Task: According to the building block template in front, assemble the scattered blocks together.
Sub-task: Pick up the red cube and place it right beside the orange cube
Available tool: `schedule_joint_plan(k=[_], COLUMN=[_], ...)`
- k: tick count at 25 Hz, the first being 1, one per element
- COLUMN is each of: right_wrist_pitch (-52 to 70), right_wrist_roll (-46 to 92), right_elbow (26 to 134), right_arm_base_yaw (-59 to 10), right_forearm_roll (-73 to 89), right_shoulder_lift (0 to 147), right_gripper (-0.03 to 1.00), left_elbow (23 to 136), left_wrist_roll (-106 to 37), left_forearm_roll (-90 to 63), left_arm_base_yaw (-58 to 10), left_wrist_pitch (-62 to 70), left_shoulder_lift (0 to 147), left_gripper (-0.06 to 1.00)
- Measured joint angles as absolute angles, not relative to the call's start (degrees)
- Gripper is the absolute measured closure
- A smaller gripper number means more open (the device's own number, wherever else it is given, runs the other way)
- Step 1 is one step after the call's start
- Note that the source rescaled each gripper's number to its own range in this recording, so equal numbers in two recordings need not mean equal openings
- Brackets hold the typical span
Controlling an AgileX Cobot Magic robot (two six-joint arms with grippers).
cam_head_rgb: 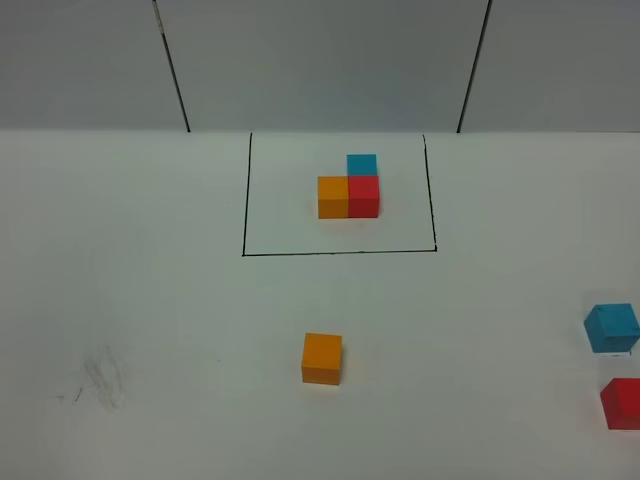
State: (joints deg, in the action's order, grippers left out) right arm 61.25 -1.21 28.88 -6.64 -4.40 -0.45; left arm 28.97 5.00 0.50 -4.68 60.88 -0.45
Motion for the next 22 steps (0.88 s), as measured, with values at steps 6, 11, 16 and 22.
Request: schedule_joint_plan(k=[6, 11, 16, 22], right_wrist_pitch=[61.25, 61.25, 61.25, 61.25], right_wrist_roll=[-1.21, -1.21, -1.21, -1.21], right_elbow=[28.88, 28.88, 28.88, 28.88], right_arm_base_yaw=[-6.64, -6.64, -6.64, -6.64], right_forearm_roll=[-4.40, -4.40, -4.40, -4.40], right_shoulder_lift=[-0.45, -0.45, -0.45, -0.45], right_gripper=[0.97, 0.97, 0.97, 0.97], left_elbow=[28.97, 28.97, 28.97, 28.97], left_wrist_roll=[5.00, 5.00, 5.00, 5.00], left_forearm_roll=[0.50, 0.50, 0.50, 0.50], left_arm_base_yaw=[-1.47, -0.14, -0.14, -0.14], left_wrist_pitch=[60.88, 60.88, 60.88, 60.88], left_shoulder_lift=[-0.45, -0.45, -0.45, -0.49], left_gripper=[0.55, 0.63, 0.68, 0.69])
